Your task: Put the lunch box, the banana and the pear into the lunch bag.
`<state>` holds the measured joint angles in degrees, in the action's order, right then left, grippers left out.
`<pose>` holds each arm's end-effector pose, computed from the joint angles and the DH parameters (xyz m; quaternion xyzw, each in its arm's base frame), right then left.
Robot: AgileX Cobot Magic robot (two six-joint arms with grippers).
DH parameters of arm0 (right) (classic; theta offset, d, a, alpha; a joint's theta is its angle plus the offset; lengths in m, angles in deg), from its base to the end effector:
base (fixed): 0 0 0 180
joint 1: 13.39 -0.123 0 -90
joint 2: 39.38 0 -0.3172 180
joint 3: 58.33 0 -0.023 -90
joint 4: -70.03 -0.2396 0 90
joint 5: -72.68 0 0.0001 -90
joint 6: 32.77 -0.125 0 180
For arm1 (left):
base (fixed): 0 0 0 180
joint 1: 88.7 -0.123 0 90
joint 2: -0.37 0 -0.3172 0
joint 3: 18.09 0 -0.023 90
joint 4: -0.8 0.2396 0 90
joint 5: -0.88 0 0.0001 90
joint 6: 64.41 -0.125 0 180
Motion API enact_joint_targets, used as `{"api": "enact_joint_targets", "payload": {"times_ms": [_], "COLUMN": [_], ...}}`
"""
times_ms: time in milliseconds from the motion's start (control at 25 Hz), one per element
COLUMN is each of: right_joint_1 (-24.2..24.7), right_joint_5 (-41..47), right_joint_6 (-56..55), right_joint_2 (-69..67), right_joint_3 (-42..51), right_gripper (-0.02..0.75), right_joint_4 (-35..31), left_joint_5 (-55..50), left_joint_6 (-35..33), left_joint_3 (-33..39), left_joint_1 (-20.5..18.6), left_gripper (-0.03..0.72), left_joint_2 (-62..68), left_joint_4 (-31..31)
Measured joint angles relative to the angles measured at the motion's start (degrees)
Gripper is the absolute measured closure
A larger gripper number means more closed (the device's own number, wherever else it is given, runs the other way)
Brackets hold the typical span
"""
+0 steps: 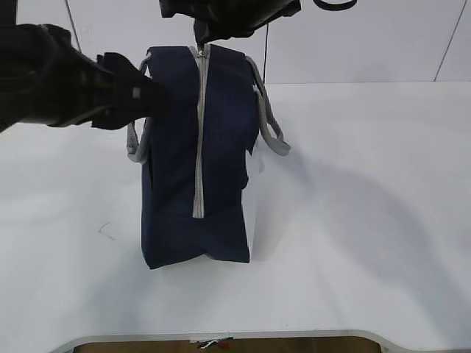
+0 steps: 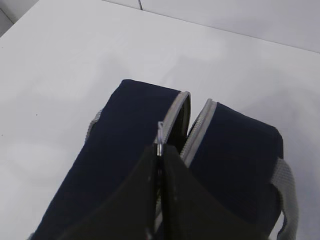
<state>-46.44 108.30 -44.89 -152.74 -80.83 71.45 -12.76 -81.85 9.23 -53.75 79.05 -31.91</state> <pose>0.3917 0.2527 0.3592 -0.1678 0.8769 0.1628 0.4199 0.2239 -0.1760 0.3327 0.1838 0.8340 -0.2661 0.4471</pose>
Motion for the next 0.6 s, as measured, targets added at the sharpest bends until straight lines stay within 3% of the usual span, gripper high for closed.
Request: {"api": "enact_joint_targets", "payload": {"times_ms": [280, 360, 480, 600], "right_joint_1": [0.0, 0.0, 0.0, 0.0], "right_joint_5": [0.0, 0.0, 0.0, 0.0], "right_joint_6": [0.0, 0.0, 0.0, 0.0], "right_joint_2": [0.0, 0.0, 0.0, 0.0], "right_joint_3": [0.0, 0.0, 0.0, 0.0], "right_gripper": [0.726, 0.725, 0.726, 0.726], "right_joint_4": [-0.8, -0.9, -0.9, -1.4], "left_joint_5": [1.1, 1.3, 1.2, 1.0], "left_joint_6": [0.1, 0.1, 0.1, 0.1], "left_joint_3": [-4.8, -5.2, -5.4, -5.5], "left_joint_1": [0.0, 0.0, 0.0, 0.0], "left_gripper": [0.299, 0.395, 0.612, 0.682], "left_joint_2": [7.8, 8.8, 9.5, 9.3], "left_joint_4": [-0.3, -0.2, 2.3, 7.1]}}
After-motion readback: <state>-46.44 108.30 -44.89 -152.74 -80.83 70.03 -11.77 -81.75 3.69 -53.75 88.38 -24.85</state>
